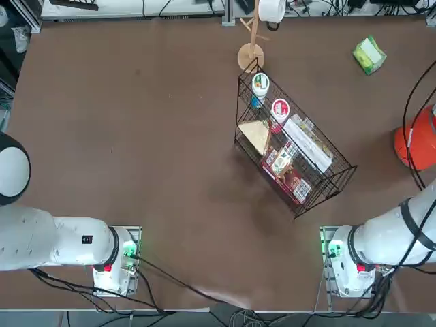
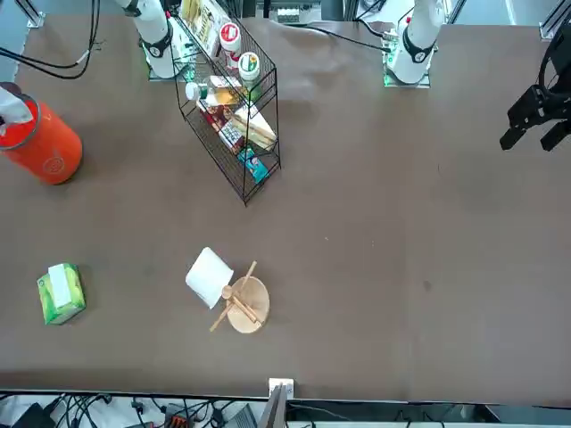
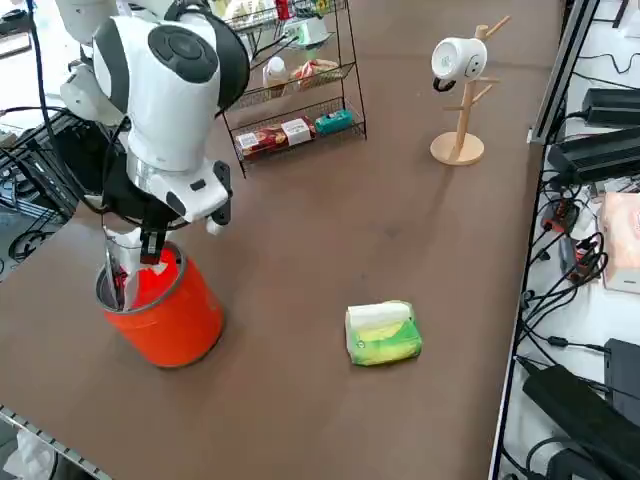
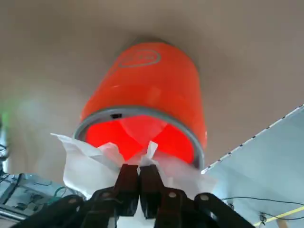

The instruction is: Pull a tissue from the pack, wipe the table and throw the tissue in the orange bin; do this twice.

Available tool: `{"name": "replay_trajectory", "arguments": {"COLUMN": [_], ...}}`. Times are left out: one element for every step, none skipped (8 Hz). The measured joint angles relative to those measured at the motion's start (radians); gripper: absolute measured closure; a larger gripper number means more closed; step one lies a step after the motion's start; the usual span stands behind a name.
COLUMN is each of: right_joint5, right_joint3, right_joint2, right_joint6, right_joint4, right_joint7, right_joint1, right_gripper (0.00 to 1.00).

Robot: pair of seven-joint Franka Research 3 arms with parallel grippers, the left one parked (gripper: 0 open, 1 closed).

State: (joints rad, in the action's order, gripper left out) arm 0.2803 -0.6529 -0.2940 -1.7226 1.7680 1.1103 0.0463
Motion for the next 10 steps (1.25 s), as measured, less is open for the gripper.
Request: {"name": "replay_trajectory", "arguments": {"right_joint5": [-0.009,-0.028,-0.044,-0.047,-0.048,-0.048,-0.048,-0.048,-0.048,-0.052], "right_joint3": [0.002,0.004,0.005,0.005,0.005,0.005,0.005,0.005,0.006,0.009], "right_joint2": [-0.009,-0.017,-0.024,-0.029,-0.03,-0.029,-0.028,-0.027,-0.025,-0.023], "right_joint6": [-0.023,-0.03,-0.034,-0.04,-0.045,-0.048,-0.051,-0.052,-0.052,-0.053], "right_joint4": [0.015,0.024,0.032,0.043,0.053,0.055,0.054,0.05,0.037,0.007], "right_joint7": [0.0,0.0,0.0,0.0,0.001,0.001,0.002,0.006,0.011,0.019], "right_joint1": [0.0,0.0,0.0,-0.001,-0.003,-0.003,-0.003,-0.002,-0.001,0.0], "right_gripper": [0.96,0.96,0.95,0.94,0.86,0.77,0.61,0.41,0.23,0.12]}}
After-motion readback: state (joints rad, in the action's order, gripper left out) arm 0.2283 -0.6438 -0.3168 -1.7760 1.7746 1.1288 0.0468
